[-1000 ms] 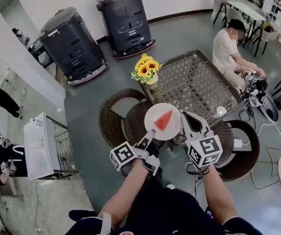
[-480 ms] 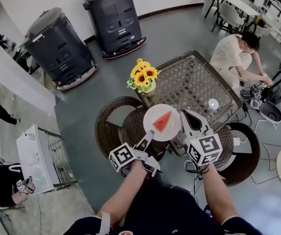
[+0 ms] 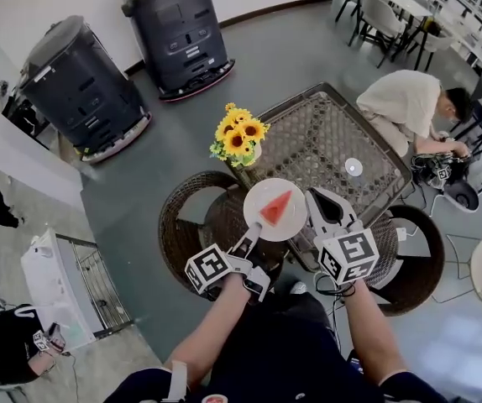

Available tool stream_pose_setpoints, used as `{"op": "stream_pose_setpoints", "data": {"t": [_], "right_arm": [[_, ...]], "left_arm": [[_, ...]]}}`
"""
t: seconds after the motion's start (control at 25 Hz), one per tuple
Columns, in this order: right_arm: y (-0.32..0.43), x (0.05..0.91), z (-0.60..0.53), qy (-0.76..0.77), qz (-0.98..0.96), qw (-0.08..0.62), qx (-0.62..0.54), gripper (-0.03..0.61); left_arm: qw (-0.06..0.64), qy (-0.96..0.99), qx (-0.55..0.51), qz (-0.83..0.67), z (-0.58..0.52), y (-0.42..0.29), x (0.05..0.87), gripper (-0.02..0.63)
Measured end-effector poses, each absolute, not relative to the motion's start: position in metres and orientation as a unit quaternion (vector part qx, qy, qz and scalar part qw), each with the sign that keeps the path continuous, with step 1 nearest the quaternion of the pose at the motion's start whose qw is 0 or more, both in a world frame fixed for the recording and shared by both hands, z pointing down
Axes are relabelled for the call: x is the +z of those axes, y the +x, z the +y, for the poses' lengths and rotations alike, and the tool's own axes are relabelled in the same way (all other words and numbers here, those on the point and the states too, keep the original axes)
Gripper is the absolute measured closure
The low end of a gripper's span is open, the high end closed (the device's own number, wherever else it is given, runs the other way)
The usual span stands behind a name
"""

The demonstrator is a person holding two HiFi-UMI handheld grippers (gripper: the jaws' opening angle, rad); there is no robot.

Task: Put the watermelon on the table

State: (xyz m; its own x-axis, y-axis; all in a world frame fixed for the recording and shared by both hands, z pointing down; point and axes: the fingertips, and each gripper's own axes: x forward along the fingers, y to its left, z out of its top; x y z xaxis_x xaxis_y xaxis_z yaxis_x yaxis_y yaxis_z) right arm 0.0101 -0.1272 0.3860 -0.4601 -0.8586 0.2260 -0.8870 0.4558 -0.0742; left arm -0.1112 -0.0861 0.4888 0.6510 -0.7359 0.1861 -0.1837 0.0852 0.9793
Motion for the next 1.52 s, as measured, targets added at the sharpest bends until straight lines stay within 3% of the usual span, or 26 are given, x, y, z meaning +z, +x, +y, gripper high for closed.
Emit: {"op": "stream_pose_setpoints", "data": {"t": [1.52], "right_arm": [[0.068, 0.480, -0.232, 0.479, -0.859, 0.118, 0.140, 0.575]], "left_arm": [[0.661, 0.599, -0.179, -0.416, -0.190, -0.064, 0.607, 0.600]]}}
